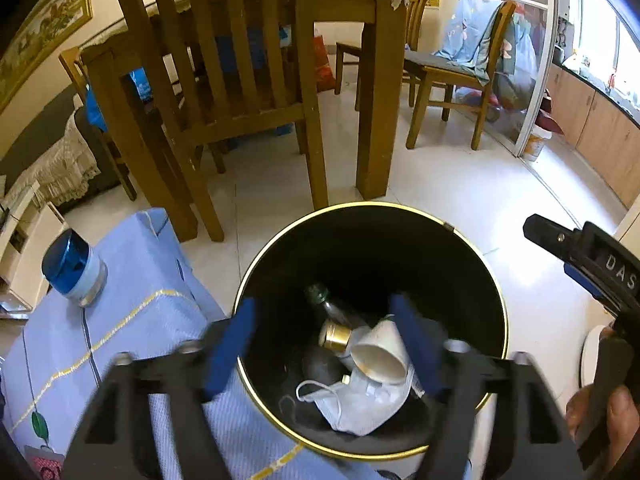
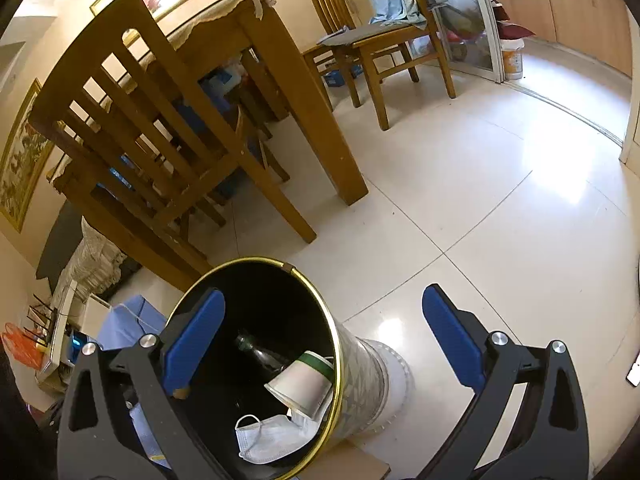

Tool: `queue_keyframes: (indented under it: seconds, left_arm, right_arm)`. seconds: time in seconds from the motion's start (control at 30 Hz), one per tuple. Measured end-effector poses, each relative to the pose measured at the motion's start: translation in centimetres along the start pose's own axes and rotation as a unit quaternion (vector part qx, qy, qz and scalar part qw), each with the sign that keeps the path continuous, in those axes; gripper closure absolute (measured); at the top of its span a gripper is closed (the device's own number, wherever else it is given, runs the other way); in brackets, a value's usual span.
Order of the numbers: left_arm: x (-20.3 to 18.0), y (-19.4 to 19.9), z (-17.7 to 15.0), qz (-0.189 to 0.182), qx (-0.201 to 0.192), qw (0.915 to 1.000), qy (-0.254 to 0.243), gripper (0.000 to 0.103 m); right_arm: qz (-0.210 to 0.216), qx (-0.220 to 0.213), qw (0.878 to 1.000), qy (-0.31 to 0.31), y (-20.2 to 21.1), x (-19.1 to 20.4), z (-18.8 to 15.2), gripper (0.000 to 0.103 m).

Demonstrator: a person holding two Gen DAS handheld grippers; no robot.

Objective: Collect trash
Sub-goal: 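Open the right tool over the bin to drop the cup while the left tool drops the cap, then return both tools to the table and grasp the pink box with the right tool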

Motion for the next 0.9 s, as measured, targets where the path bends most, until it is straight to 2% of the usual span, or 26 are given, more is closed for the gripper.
queue_keyframes:
  seconds: [0.17,0.3,0.37,0.43,0.5,0.53,0.63,0.67,0.8,0.9]
  left_arm:
    - [0.2,1.0,0.0,-0.009,-0.007,0.9999,0.0,0.021]
    - [2.5,3.7,-1.8,-0.008,-0.017,0.9988,0.044,0.019]
    - [4.0,5.9,-2.8,-0.001,-0.031,0.9973,0.066,0.014]
    - [6.0,8.9,-4.2,0.031,-0.051,0.9955,0.073,0.006]
    - [7.9,11.7,-5.5,0.069,-0.067,0.9931,0.068,0.007]
    - [9.4,13.5,-6.4,0.101,-0.073,0.99,0.066,0.007]
    - [13.8,18.0,-8.6,0.176,-0.084,0.977,0.086,0.007]
    - [15.8,19.8,-9.7,0.206,-0.086,0.9692,0.103,0.007]
    - [21.5,24.4,-13.0,0.284,-0.086,0.9413,0.161,0.006]
    - [25.8,26.8,-16.3,0.336,-0.061,0.9149,0.215,0.006]
  right_arm:
    - [0.0,0.0,1.0,-0.007,-0.1,0.3,-0.1,0.006]
    - [0.006,-0.005,1.0,-0.001,0.5,1.2,-0.3,0.006]
    - [0.017,-0.008,1.0,0.011,0.9,2.2,-0.3,0.006]
    - [0.04,-0.006,0.999,0.032,1.4,3.9,-0.6,0.006]
    - [0.069,0.004,0.996,0.049,1.7,5.6,-1.0,0.006]
    - [0.09,0.013,0.994,0.064,2.0,6.9,-1.4,0.006]
    - [0.155,0.035,0.981,0.114,3.5,11.1,-3.1,0.006]
    - [0.174,0.035,0.975,0.135,4.3,12.6,-3.7,0.006]
    - [0.225,0.028,0.951,0.209,7.7,18.0,-6.3,0.006]
    - [0.263,0.045,0.932,0.245,9.8,21.5,-9.1,0.005]
Point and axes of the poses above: each gripper's, at about its wrist camera, not at the fingertips, and y roughly against the way its jaws point, x to its left, z to its top, the point moved 2 cm from there along -y, roughly the way its jaws point, and after that the axes turned 5 degrees about -x, right-handed, at the moved point
